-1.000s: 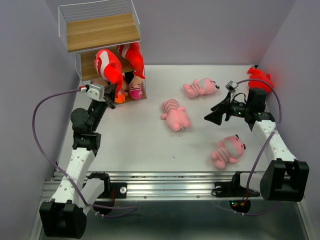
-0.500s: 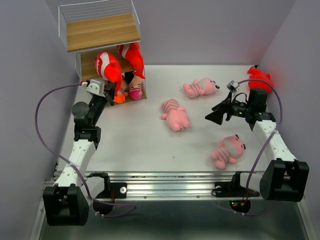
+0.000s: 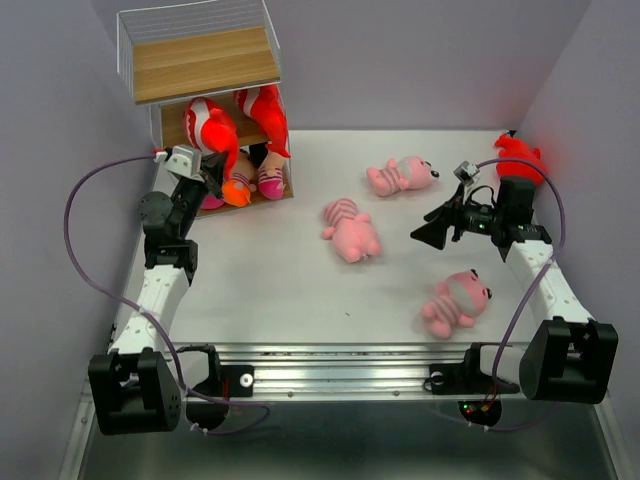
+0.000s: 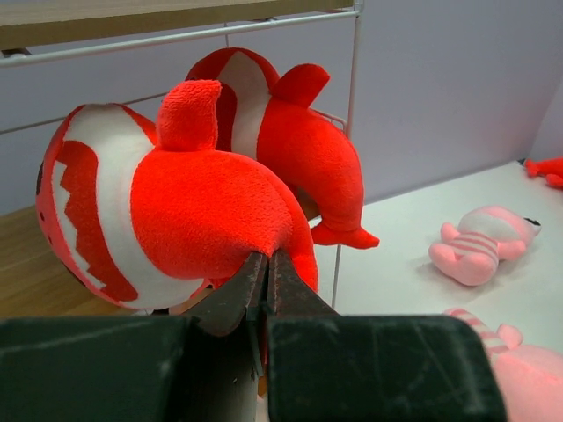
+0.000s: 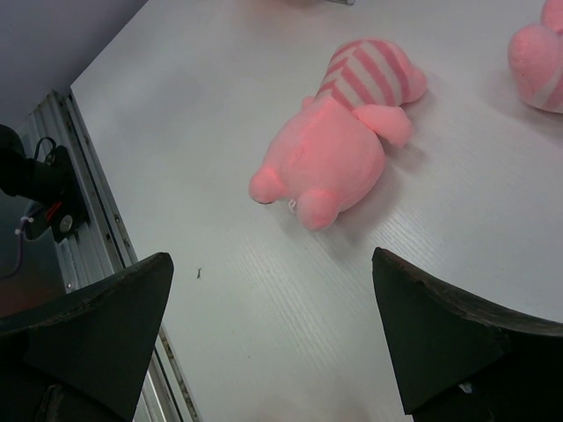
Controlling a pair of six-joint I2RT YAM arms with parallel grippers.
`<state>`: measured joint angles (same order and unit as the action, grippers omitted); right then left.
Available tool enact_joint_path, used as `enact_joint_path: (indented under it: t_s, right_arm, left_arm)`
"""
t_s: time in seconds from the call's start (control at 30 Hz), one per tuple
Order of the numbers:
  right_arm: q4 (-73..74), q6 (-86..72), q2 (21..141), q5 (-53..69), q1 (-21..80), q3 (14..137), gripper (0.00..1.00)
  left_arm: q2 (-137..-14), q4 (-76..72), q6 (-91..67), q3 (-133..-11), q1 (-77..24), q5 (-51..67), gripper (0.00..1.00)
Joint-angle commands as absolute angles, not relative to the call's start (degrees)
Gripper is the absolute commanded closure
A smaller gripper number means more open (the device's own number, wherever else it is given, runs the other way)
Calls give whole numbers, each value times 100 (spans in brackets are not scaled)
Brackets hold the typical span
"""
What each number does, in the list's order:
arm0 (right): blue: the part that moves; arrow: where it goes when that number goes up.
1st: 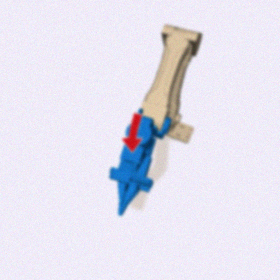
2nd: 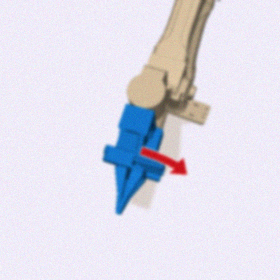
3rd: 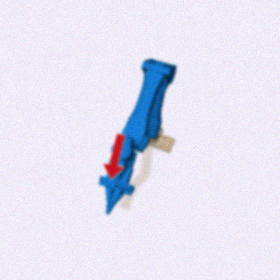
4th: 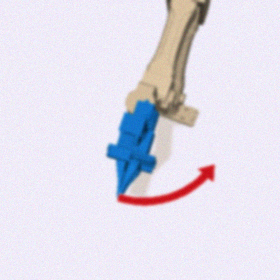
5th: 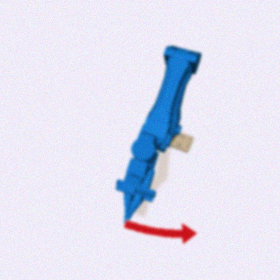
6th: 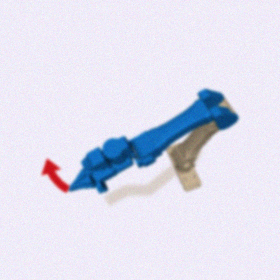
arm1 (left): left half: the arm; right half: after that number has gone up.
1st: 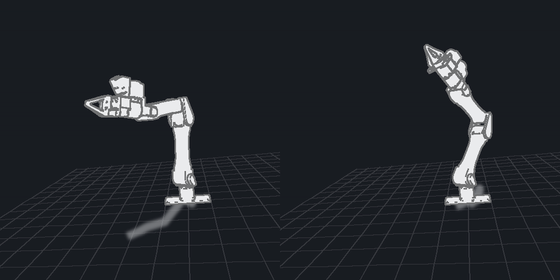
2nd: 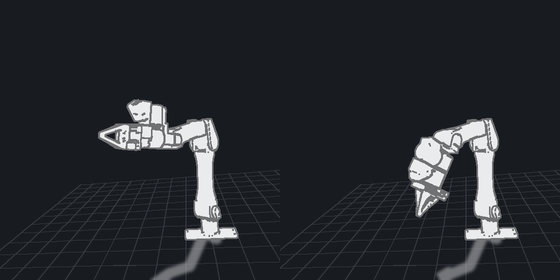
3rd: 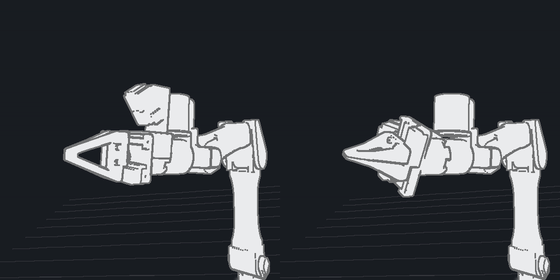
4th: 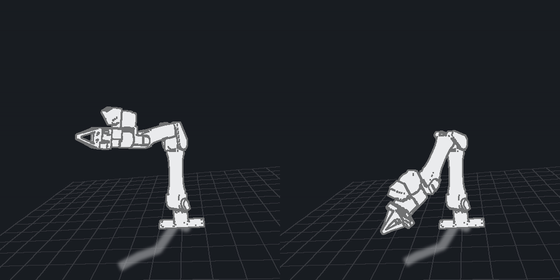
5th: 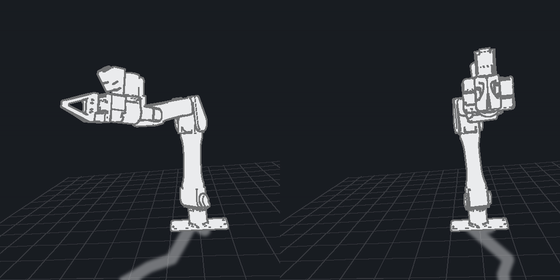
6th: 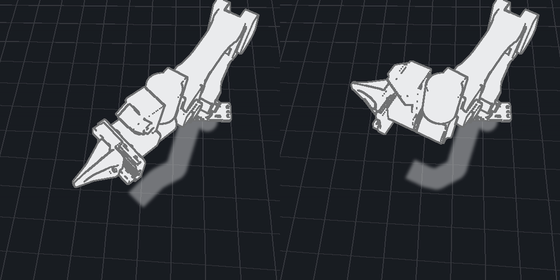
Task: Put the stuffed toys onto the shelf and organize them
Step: Place the stuffed toy onto shelf
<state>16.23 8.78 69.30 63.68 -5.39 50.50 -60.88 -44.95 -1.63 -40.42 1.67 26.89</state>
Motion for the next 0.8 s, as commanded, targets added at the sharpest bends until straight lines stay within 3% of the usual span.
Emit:
enact_joint_path:
  t_s: [0.0,0.77]
  right_arm:
    - [1433,905,6820,6486,-633,4983,0]
    - [1433,905,6891,6478,-686,4992,0]
  left_arm:
    - [-6301,-5009,-167,-4456,299,2830,100]
    - [-7066,-5449,-202,-4755,448,3085,100]
